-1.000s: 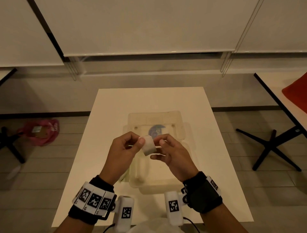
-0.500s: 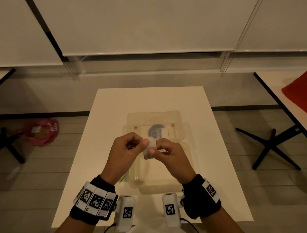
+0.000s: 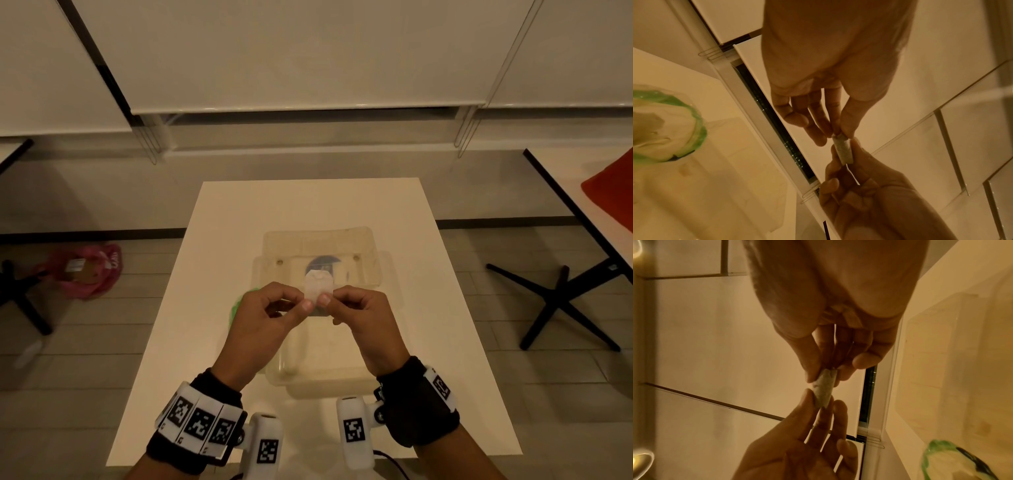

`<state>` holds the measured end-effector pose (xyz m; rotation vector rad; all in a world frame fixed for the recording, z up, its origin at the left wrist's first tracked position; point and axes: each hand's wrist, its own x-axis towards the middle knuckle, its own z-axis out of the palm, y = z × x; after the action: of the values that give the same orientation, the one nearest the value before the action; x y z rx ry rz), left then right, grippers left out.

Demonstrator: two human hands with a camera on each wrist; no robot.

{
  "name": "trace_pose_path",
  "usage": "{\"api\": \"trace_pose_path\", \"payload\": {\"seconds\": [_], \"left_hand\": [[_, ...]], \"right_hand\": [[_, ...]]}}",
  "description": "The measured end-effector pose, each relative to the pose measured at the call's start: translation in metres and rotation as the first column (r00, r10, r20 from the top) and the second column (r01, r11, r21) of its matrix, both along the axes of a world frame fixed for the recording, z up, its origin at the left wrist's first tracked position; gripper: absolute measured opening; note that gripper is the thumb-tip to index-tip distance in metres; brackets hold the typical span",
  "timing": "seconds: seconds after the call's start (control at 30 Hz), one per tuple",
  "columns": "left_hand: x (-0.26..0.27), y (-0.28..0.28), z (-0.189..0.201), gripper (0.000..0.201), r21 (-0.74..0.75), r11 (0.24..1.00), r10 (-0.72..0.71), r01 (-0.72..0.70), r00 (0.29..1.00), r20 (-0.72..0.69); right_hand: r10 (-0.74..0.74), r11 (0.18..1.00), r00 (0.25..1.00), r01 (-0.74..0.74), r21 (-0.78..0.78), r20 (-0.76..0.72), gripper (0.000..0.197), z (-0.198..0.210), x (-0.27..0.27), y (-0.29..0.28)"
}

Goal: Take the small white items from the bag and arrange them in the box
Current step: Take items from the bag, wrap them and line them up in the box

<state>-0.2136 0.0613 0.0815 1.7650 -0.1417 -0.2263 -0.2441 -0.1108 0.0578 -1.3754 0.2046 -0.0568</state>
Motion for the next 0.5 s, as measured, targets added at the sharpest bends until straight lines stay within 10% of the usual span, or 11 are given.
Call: {"api": "trace_pose_path", "payload": {"seconds": [0.5], "left_hand": [[0.0004,-0.0007,0.0038,0.021,-0.071,0.997,0.030,-0.034,0.998,-0.064]], "right_hand": [[-0.062,0.998,0.997,0.062,-0.002,-0.044,0.018,0.0028,-0.0004,-0.0017]]}}
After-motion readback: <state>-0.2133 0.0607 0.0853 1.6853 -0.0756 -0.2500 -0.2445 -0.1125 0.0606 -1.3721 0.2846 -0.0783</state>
